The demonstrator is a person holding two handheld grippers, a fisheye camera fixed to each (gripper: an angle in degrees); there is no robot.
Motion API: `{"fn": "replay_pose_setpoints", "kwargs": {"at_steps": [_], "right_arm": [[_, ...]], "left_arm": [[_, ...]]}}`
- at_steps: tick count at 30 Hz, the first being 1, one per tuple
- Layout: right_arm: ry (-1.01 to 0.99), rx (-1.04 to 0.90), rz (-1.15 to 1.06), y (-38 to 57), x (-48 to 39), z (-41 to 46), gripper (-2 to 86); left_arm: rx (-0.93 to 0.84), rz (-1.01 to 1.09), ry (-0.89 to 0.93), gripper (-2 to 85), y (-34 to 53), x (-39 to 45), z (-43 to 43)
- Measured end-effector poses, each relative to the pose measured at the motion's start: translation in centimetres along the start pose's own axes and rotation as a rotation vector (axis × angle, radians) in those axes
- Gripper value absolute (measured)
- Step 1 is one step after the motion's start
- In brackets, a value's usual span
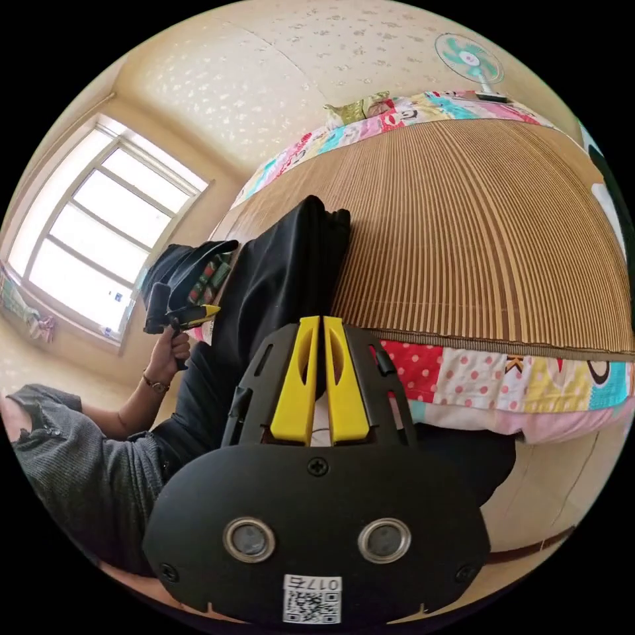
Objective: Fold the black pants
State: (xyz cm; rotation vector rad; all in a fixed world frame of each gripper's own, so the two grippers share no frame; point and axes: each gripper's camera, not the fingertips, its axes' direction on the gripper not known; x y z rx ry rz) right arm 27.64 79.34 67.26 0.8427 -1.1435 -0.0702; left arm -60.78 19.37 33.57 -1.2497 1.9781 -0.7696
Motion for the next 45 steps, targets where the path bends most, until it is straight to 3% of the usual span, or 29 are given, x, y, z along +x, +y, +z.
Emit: {"fn": "replay_pose_setpoints", "kwargs": {"at_steps": [4,9,17,22,26,30,35,38,40,41,44,45], "right_arm": [[-0.089,-0.070,-0.144,2.8,-2.3,-0.3,3.9],[0.017,-0.267,-0.180,6.1,-3.8,5.3,8.5],[0.061,-0.301,-0.160,6.5,-4.4,9.4,5.6],[-0.020,-0.308,-0.215,6.9,-4.2,9.0,3.0],[0.070,-0.267,-0.240,6.9,-5.2,7.2,2.0],[0.139,-0.259,-0.102,7.1,-3.7,7.2,1.1],[0.265,-0.315,-0.072,8.1,-2.8,9.7,0.9],[0.324,-0.255,-0.087,7.7,-4.5,7.8,1.2],[0.377,-0.322,-0.084,7.5,-4.0,8.9,1.5],[0.418,-0.400,-0.093,7.4,-3.3,10.2,1.7],[0.374,-0.511,-0.079,6.7,-2.5,10.6,2.6],[0.361,-0.514,-0.091,6.4,-2.5,9.7,3.0]], "left_arm": [[0.107,0.070,-0.033,10.0,5.5,2.4,-2.0],[-0.019,0.110,-0.177,8.2,9.5,5.7,1.7],[-0.105,0.094,-0.268,6.8,9.3,6.8,4.1],[-0.171,0.128,-0.279,2.3,8.5,7.1,5.8],[-0.127,0.139,-0.265,0.6,8.4,8.3,2.8],[-0.102,0.137,-0.365,0.0,8.9,9.4,2.7],[-0.104,0.102,-0.273,-0.4,9.1,8.4,1.0],[-0.071,0.160,-0.359,-0.8,9.6,9.8,-0.5],[-0.027,0.113,-0.578,-0.8,9.7,8.8,-1.2],[-0.031,0.106,-0.589,-0.8,9.6,8.4,-1.6],[-0.004,0.120,-0.339,-0.4,8.8,6.8,-4.6],[-0.001,0.140,-0.174,0.3,8.3,6.0,-5.3]]}}
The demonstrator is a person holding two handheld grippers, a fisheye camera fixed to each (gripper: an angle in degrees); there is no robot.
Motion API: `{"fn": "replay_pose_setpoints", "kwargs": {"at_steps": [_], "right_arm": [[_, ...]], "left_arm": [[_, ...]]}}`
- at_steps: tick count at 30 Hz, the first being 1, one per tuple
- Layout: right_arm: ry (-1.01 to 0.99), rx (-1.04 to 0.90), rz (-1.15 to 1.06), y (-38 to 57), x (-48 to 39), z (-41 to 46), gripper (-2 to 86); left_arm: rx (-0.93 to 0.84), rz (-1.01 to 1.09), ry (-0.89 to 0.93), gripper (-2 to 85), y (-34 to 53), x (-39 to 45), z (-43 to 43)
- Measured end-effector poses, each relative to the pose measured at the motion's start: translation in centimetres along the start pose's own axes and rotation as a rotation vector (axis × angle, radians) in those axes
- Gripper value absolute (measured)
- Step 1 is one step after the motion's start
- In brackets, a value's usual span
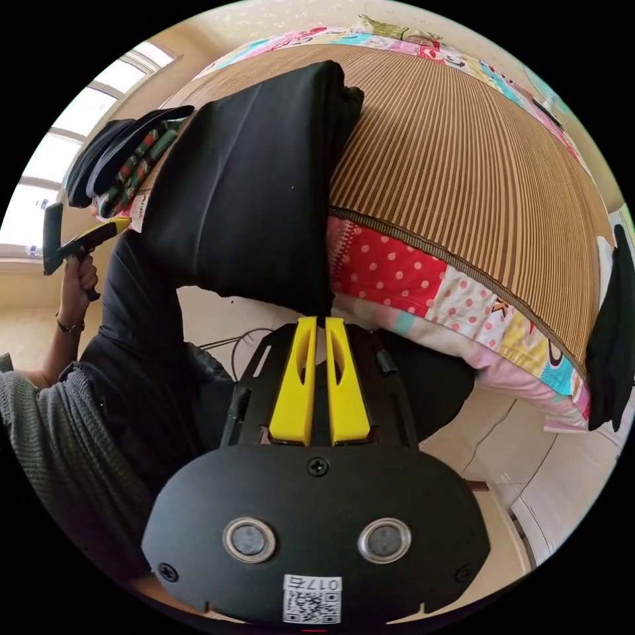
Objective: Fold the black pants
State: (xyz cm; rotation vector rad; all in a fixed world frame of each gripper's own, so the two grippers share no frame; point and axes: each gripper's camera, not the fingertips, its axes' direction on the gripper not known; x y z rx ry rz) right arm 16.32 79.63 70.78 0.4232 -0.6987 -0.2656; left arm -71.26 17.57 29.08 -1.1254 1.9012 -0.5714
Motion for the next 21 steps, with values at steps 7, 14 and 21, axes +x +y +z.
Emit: {"fn": "replay_pose_setpoints", "kwargs": {"at_steps": [7,14,21], "right_arm": [[-0.277,0.246,-0.069,1.6,5.0,-9.0,9.3],[-0.438,0.319,-0.017,-4.9,10.2,-8.5,17.7],[-0.432,0.185,-0.017,-6.6,12.2,-6.2,20.2]], "left_arm": [[0.033,-0.124,0.196,20.3,-5.6,-4.4,0.8],[-0.022,-0.127,0.132,18.4,-12.3,-5.3,5.1],[-0.148,-0.144,0.176,16.8,-13.2,-3.7,6.6]]}}
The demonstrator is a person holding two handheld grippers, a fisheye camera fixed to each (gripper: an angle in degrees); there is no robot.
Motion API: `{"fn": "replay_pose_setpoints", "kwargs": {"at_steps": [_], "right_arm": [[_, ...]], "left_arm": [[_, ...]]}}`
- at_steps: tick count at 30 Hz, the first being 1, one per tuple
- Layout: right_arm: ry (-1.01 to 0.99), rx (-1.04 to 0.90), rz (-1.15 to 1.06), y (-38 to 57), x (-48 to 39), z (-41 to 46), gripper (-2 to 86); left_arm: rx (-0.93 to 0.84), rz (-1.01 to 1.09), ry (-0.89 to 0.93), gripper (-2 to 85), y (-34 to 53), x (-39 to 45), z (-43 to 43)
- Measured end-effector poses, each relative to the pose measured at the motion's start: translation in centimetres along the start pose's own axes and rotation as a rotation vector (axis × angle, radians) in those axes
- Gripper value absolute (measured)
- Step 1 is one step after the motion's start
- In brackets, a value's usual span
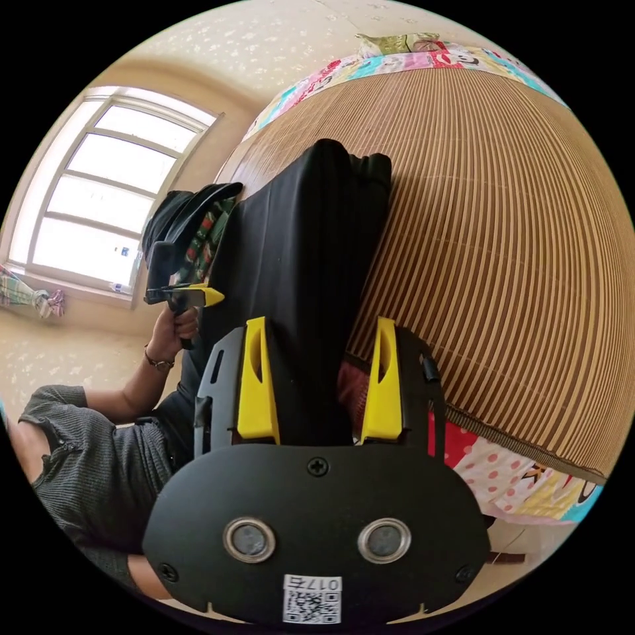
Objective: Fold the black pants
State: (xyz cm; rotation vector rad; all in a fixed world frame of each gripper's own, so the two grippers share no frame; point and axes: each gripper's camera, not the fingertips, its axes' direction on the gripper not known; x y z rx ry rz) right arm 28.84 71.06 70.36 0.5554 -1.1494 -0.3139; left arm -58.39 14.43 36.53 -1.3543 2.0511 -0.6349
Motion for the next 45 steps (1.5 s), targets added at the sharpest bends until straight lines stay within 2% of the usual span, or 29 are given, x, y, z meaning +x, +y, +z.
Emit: {"fn": "replay_pose_setpoints", "kwargs": {"at_steps": [4,8,11,15,17,23,29,32,34,37,41,45], "right_arm": [[0.010,0.029,0.004,0.9,1.0,-2.0,18.5],[-0.297,0.040,0.055,0.9,4.7,-3.5,15.6],[-0.320,0.087,0.090,1.5,5.5,-4.0,14.4],[-0.539,0.022,0.117,1.2,6.2,-4.0,13.4],[-0.598,-0.007,0.110,0.6,5.7,-3.8,12.7],[-0.740,-0.082,-0.058,-5.5,-4.6,-2.2,10.2],[-0.941,-0.107,-0.198,-15.9,-19.0,0.0,9.3],[-0.942,-0.090,-0.187,-21.0,-25.9,1.7,10.7],[-0.913,-0.117,-0.097,-23.5,-27.7,3.6,11.3],[-0.798,-0.125,0.042,-25.0,-25.8,5.0,9.7],[-0.694,-0.128,0.019,-21.4,-20.0,3.8,4.6],[-0.618,-0.184,0.062,-14.2,-11.8,1.7,1.7]], "left_arm": [[-0.005,-0.056,0.045,13.5,-1.2,-1.4,-0.1],[-0.023,-0.080,0.099,12.8,-3.2,-1.7,0.8],[-0.048,-0.070,0.074,12.1,-4.0,-0.8,1.4],[-0.169,-0.067,0.094,11.1,-4.2,0.3,1.4],[-0.178,-0.038,0.039,10.8,-3.6,1.4,-0.1],[-0.123,0.027,-0.212,10.3,0.3,6.1,-12.4],[0.008,0.055,-0.456,10.3,3.9,12.4,-30.9],[0.093,-0.048,-0.573,11.2,5.1,12.6,-39.1],[0.252,-0.204,-0.653,11.6,7.9,10.6,-44.9],[0.496,-0.233,-0.578,12.4,15.3,9.9,-48.0],[0.648,-0.093,-0.538,10.6,23.9,11.0,-42.9],[0.687,0.089,-0.395,7.0,30.2,11.3,-31.0]]}}
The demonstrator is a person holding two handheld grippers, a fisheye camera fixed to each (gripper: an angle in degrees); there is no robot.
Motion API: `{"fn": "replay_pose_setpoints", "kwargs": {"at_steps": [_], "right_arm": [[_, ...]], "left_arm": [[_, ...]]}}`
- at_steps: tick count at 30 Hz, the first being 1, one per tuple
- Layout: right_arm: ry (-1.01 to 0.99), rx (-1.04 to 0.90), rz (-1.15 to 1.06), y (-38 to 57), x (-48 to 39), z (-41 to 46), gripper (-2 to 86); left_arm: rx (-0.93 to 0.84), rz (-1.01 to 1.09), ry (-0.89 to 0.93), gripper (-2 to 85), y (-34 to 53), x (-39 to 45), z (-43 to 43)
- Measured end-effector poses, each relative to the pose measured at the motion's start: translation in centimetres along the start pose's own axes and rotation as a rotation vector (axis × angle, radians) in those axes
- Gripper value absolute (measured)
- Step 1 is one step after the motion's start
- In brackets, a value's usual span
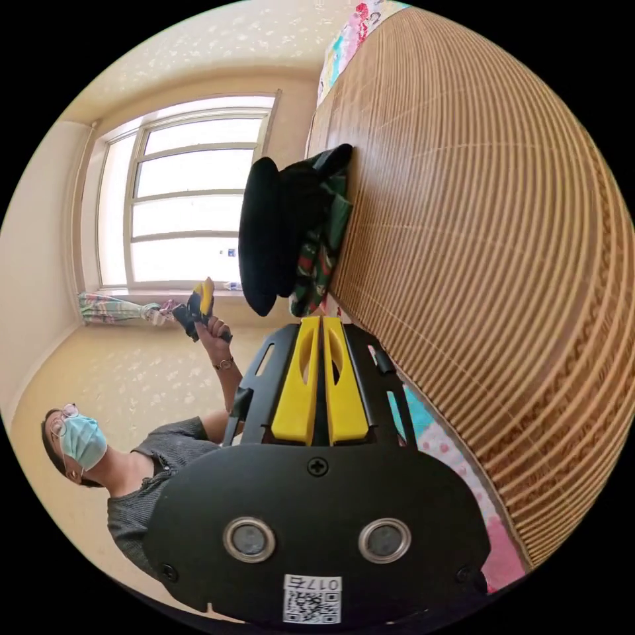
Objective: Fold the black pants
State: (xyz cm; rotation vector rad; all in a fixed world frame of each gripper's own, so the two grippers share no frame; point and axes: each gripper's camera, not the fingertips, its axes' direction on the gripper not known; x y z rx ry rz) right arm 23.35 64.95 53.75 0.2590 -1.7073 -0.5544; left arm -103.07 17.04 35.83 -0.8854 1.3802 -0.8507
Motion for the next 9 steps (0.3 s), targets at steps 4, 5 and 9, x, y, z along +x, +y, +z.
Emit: {"fn": "replay_pose_setpoints", "kwargs": {"at_steps": [4,5,9], "right_arm": [[0.000,0.122,0.091,8.4,3.4,-5.9,0.9],[-0.003,0.177,0.108,11.1,3.8,-8.0,0.8],[0.029,0.515,0.128,20.6,3.1,-15.3,1.3]], "left_arm": [[-0.012,-0.126,0.248,6.5,7.5,1.4,6.2],[-0.015,-0.142,0.277,6.6,8.2,1.5,7.0],[-0.017,-0.240,0.337,3.7,12.0,2.9,11.8]]}}
